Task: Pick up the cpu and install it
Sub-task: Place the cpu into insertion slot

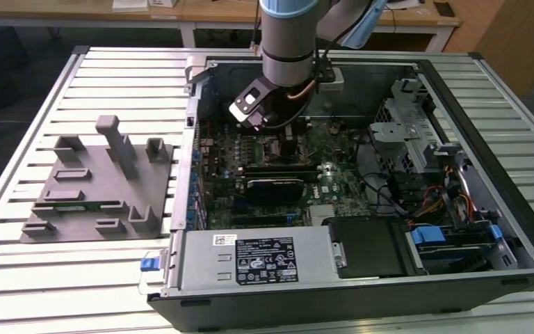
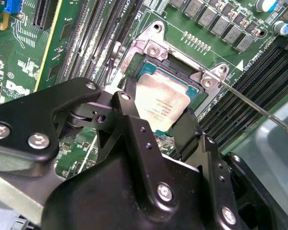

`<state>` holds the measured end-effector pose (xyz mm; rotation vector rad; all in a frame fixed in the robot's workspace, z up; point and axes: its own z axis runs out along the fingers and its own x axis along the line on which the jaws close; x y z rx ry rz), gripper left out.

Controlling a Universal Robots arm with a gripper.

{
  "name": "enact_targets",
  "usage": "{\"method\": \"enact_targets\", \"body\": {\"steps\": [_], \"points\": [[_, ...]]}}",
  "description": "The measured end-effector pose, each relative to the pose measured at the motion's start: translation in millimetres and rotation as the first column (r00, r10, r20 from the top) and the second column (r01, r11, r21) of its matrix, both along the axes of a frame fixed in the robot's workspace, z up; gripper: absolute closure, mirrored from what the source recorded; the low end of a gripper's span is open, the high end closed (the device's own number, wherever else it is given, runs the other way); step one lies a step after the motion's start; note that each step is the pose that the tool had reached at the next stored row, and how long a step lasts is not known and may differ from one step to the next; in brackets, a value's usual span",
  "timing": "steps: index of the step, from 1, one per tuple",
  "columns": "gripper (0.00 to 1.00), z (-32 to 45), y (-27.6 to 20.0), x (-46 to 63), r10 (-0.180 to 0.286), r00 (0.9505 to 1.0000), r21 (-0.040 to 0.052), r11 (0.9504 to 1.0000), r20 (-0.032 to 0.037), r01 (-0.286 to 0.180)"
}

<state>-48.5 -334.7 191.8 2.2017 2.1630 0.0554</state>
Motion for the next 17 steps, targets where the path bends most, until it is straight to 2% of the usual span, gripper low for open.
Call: {"method": "enact_targets", "body": {"steps": [17], "points": [[0.44, -0.6, 0.1, 0.0, 0.000, 1.0000, 0.0003, 1.0000, 0.0003, 0.000]]}}
